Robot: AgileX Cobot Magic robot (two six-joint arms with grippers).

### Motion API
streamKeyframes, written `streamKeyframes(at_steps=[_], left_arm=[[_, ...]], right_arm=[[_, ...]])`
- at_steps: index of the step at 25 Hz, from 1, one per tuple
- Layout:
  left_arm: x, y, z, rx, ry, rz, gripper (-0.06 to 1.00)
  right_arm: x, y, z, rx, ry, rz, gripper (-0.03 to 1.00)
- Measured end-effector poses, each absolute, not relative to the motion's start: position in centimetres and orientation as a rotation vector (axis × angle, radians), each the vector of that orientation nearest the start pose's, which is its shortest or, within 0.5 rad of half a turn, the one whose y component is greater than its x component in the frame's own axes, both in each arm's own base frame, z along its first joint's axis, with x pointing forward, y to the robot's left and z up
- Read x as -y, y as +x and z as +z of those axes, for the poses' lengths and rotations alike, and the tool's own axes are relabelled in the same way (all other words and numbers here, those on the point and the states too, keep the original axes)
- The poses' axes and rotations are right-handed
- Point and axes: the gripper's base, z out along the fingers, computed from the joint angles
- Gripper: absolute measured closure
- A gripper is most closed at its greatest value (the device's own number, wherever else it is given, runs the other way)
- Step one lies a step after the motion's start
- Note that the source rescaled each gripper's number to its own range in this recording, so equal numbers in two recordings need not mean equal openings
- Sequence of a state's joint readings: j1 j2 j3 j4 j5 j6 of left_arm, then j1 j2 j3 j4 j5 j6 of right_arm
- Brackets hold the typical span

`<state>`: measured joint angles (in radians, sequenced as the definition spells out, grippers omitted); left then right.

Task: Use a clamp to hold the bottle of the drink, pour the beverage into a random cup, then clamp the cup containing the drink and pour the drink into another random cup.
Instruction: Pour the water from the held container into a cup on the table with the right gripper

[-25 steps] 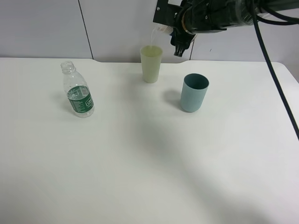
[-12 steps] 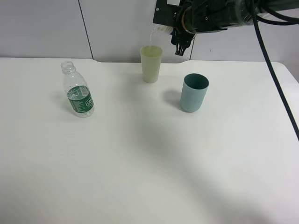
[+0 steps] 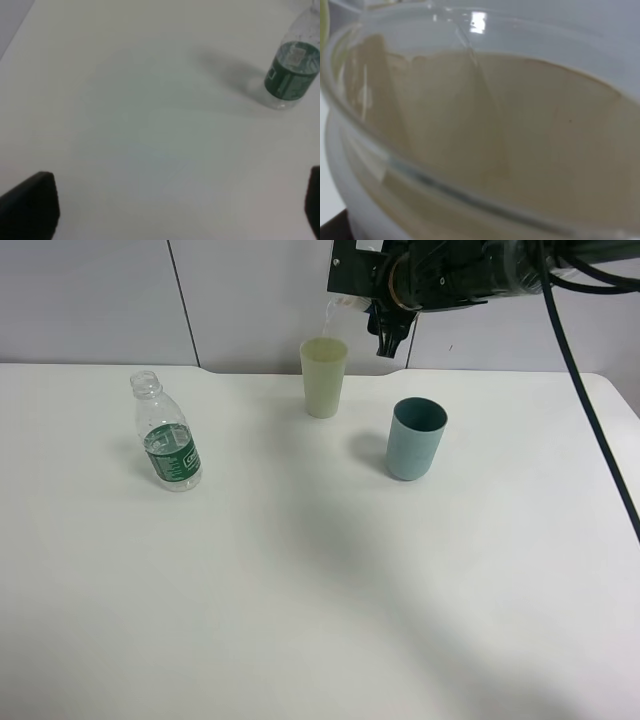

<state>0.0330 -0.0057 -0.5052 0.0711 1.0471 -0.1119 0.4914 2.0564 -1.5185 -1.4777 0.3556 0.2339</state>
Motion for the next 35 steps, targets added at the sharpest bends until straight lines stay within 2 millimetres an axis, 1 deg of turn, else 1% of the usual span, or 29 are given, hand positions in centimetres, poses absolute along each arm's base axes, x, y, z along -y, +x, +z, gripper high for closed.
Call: streamKeyframes(at_steps=[8, 19, 35], left_arm=[[-0.54, -0.61, 28.0, -2.012, -0.149, 0.035, -0.06], [-0.54, -0.61, 28.0, -2.012, -0.149, 0.035, -0.06], [-0.54, -0.61, 28.0, -2.012, -0.149, 0.035, -0.06]], right_arm=[[-19.7, 43.58, 22.67, -1.518, -1.479, -0.844, 0.95], [-19.75, 43.7, 22.95, -1.437, -1.532, -0.91, 0.95], [-19.6, 43.79, 23.12, -1.409, -1.547, -0.961, 0.95]])
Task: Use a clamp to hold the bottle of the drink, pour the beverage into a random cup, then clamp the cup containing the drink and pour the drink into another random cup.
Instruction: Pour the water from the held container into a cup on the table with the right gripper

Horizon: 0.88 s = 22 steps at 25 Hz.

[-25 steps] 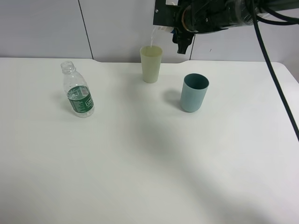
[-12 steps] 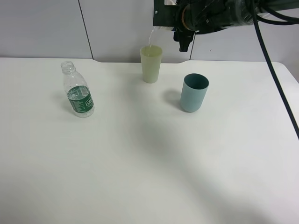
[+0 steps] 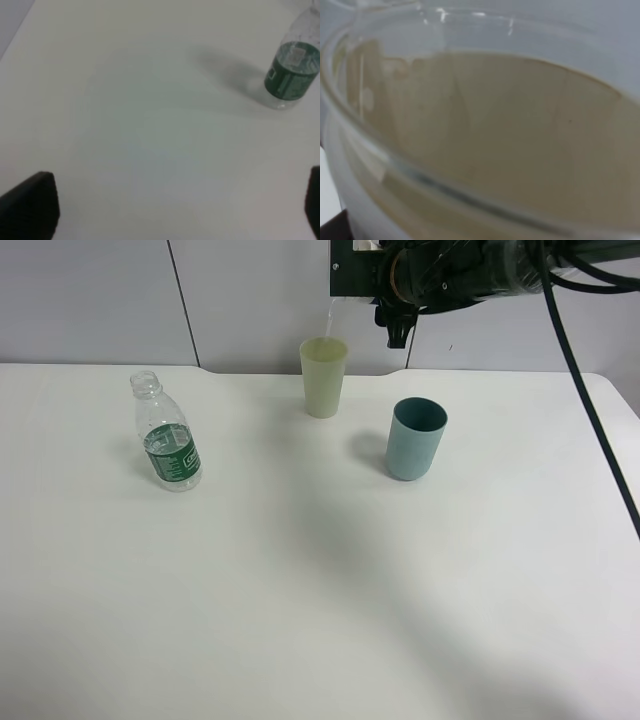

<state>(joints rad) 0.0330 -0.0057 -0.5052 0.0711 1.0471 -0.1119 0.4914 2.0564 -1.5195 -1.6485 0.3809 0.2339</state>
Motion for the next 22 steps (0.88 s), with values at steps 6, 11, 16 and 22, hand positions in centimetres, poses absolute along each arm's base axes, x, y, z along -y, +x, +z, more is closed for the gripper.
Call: streamKeyframes(at_steps=[6, 11, 16, 22], left_arm=[[-0.54, -0.61, 28.0, -2.012, -0.149, 0.035, -0.06], [-0.54, -0.61, 28.0, -2.012, -0.149, 0.035, -0.06], [-0.54, -0.61, 28.0, -2.012, -0.149, 0.035, -0.06], [-0.54, -0.61, 28.0, -2.012, -0.149, 0.035, -0.06]], right_arm=[[-19.61, 43.8, 23.15, -1.399, -1.553, -0.969, 0.95], [-19.54, 43.83, 23.22, -1.39, -1.556, -0.988, 0.95], [-19.39, 43.91, 23.41, -1.363, -1.567, -1.04, 0.95], [-19.35, 43.95, 23.52, -1.35, -1.571, -1.059, 0.95]])
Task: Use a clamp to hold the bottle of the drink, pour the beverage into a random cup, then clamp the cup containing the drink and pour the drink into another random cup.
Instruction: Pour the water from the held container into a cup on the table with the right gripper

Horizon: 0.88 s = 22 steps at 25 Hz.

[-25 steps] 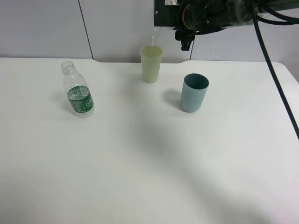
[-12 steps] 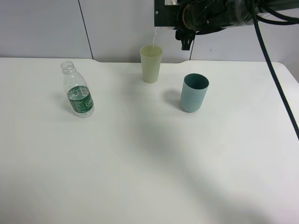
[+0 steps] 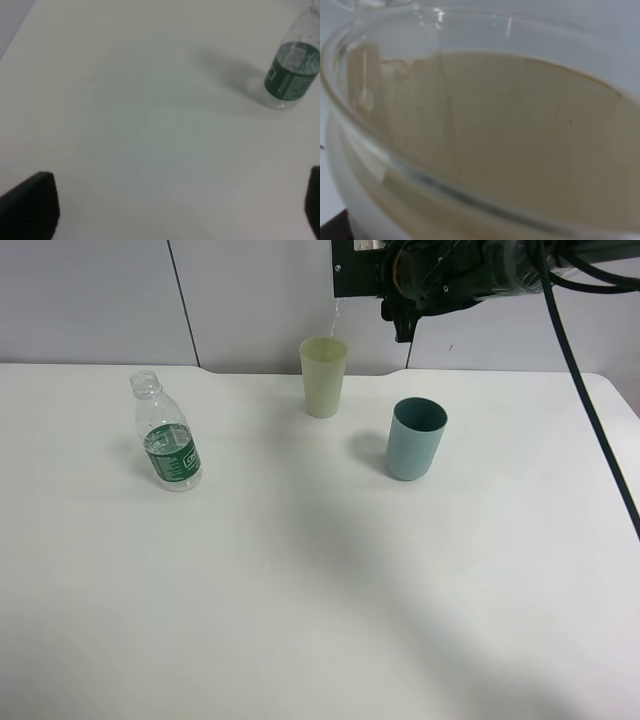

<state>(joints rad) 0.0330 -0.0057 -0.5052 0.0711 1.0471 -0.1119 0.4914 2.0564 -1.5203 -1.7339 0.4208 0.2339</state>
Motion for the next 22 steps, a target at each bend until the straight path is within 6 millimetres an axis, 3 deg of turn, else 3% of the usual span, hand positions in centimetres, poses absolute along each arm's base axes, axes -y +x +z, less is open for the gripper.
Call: streamKeyframes(at_steps=[22], left_arm=[[-0.54, -0.61, 28.0, -2.012, -0.149, 0.035, -0.06]], right_arm=[[-19.46, 43.93, 23.48, -1.227, -1.714, -1.147, 0.95]])
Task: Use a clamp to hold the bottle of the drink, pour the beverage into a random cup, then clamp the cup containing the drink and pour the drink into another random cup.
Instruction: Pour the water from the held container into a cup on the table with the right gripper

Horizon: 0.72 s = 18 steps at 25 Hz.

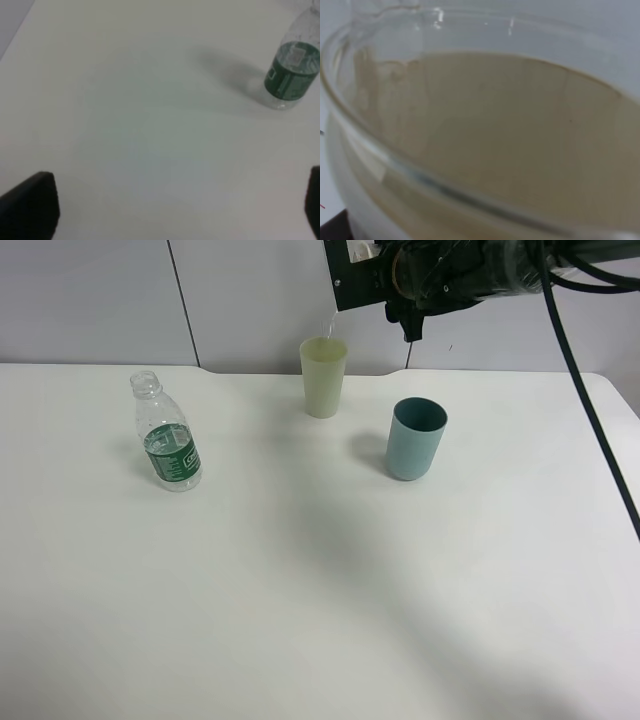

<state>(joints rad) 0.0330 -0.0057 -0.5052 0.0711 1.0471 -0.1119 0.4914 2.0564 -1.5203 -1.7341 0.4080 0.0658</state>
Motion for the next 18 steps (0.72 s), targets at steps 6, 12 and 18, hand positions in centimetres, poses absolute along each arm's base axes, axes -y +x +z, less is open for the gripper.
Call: streamKeyframes(at_steps=[6, 12, 18], left_arm=[[-0.54, -0.61, 28.0, -2.012, -0.149, 0.035, -0.06], [-0.54, -0.61, 28.0, -2.012, -0.149, 0.035, -0.06], [-0.54, -0.61, 28.0, -2.012, -0.149, 0.035, -0.06]], right_arm=[[-19.69, 43.89, 23.41, -1.199, -1.738, -1.13, 0.95], [-19.71, 43.89, 23.4, -1.118, -1.819, -1.188, 0.95], [-19.71, 43.89, 23.4, -1.04, -1.892, -1.243, 0.95]])
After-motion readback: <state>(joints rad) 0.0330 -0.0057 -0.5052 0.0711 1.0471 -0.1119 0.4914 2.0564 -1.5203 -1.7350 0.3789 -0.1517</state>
